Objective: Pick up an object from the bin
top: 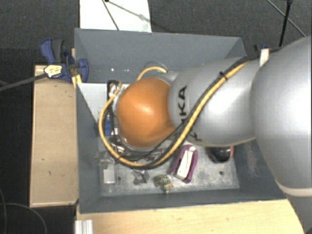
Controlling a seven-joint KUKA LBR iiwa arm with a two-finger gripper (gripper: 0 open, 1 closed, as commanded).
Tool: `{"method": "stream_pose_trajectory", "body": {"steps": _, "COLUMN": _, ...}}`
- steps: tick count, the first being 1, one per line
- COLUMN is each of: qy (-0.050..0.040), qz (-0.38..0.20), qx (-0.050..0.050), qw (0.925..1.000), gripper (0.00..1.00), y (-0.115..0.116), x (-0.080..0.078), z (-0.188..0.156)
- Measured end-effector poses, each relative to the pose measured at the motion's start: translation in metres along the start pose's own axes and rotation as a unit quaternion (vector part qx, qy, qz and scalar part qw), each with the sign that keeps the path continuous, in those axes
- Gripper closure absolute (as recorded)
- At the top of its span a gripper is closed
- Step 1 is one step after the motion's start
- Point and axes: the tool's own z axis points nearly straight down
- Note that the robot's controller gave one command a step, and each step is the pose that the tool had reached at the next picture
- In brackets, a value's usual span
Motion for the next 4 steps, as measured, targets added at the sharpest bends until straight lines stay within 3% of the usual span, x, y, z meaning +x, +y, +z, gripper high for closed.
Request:
{"method": "stream_pose_trajectory", "body": {"steps": 1, "qy": -0.0001, "qz": -0.143, "qx": 0.000, "qw": 0.9897, "gripper": 0.00, "y": -0.029, "x": -0.019, "z": 0.070}}
{"method": "stream_pose_trajectory", "body": {"steps": 2, "qy": -0.0016, "qz": -0.141, "qx": 0.001, "qw": 0.9900, "gripper": 1.00, "y": -0.029, "x": -0.021, "z": 0.068}}
{"method": "stream_pose_trajectory", "body": {"steps": 3, "qy": -0.0025, "qz": -0.143, "qx": 0.002, "qw": 0.9897, "gripper": 1.00, "y": -0.037, "x": -0.024, "z": 0.068}}
{"method": "stream_pose_trajectory", "body": {"steps": 4, "qy": -0.0048, "qz": -0.117, "qx": 0.005, "qw": 0.9931, "gripper": 1.00, "y": -0.057, "x": -0.030, "z": -0.132}}
